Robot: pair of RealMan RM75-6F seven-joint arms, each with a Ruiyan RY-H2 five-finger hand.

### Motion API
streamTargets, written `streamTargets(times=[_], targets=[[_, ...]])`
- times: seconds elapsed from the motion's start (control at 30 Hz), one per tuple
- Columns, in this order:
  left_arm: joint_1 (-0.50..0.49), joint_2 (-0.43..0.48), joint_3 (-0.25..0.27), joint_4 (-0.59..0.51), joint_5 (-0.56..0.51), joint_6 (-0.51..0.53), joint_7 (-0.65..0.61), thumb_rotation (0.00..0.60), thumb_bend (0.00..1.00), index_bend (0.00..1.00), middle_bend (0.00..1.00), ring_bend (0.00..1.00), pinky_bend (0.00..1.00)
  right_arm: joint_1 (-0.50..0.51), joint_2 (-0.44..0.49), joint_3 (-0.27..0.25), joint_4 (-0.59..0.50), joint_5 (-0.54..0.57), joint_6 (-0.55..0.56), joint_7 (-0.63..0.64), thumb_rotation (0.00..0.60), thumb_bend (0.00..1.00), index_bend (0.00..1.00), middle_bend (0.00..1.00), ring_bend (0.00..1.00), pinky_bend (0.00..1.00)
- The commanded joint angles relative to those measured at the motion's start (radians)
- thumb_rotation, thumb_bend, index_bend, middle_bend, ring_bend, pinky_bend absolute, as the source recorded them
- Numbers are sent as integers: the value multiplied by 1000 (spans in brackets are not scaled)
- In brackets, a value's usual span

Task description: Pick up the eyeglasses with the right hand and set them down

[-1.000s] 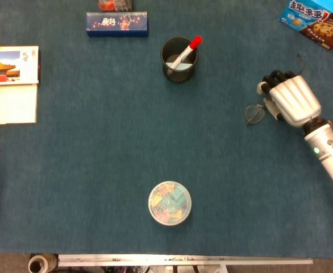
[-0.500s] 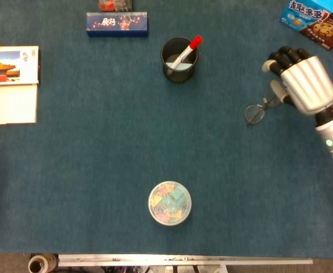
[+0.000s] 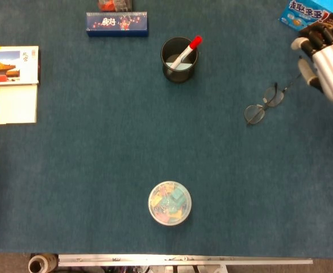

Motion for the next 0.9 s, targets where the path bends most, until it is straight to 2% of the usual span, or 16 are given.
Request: streamTargets(times=[0.03,0.43,0.9], targets=[[-2,0,0,-3,0,-1,3,600,333,465,400,306,453,-16,20,2,-24,26,-16,15,600,355,428,393,279,418],[-6,-2,3,-14,-3,-6,18,600,333,465,400,306,453,-22,-8,19,86,92,-70,43,600,357,428,393,278,418],[1,-3,10,0,-19,-13,3,600,333,465,400,307,453,53,-160,33,342,111,-164,132,600,355,428,393,278,418]])
